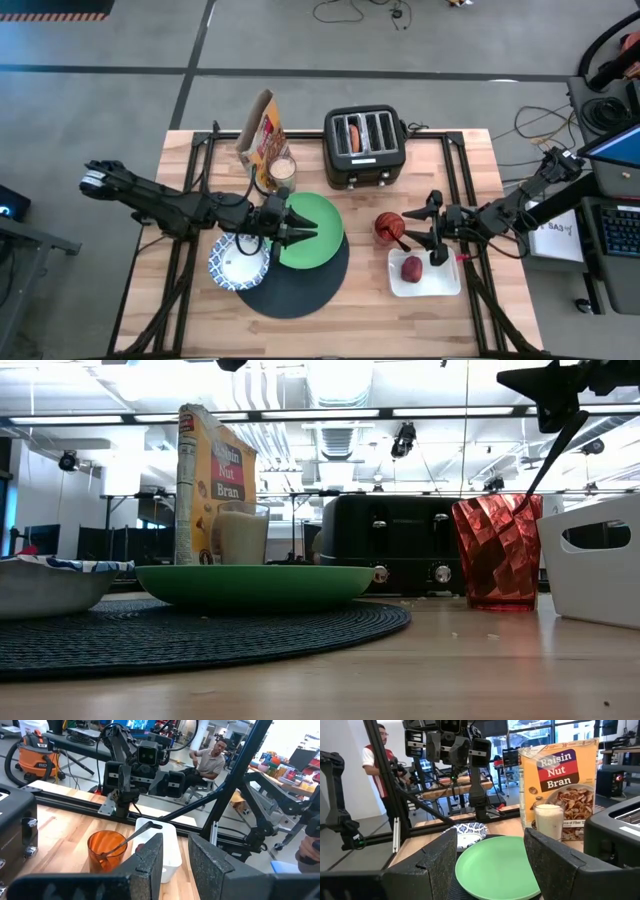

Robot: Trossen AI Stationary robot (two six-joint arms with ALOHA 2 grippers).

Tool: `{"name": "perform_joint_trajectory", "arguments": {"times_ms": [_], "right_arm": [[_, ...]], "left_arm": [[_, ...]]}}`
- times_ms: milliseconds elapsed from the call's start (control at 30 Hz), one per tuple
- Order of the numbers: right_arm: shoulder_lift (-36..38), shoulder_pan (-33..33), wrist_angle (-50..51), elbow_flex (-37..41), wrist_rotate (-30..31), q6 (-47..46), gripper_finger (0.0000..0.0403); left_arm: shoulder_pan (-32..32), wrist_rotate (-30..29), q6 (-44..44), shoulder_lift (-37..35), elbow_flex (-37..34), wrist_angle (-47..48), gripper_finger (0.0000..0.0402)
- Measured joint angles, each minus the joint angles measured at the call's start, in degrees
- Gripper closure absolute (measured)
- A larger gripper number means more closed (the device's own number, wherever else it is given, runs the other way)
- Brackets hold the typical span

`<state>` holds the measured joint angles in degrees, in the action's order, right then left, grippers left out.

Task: Arrange a breakfast setting
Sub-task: Pour the cereal from the cereal box into the white bowl

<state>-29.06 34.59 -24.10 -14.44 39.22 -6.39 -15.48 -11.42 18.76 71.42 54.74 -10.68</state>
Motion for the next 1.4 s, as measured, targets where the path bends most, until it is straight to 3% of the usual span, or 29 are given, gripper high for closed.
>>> {"name": "perform_joint_trajectory", "arguments": {"times_ms": [967, 1200, 1400], "right_arm": [[-0.02, 0.02, 0.97, 0.00, -0.07, -2.77, 0.0184], [-0.03, 0.02, 1.36, 0.00, -0.05, -3.00, 0.0184], [-0.02, 0.00, 1.36, 0.00, -0.06, -2.97, 0.0184]], "left_arm": [[-0.40, -0.02, -3.43, -6.51, 0.00, 0.68, 0.0326], [-2.92, -0.32, 1.73, -6.51, 0.00, 1.73, 0.0328], [-9.78, -11.12, 6.31, -7.59, 0.00, 6.78, 0.0354]]}}
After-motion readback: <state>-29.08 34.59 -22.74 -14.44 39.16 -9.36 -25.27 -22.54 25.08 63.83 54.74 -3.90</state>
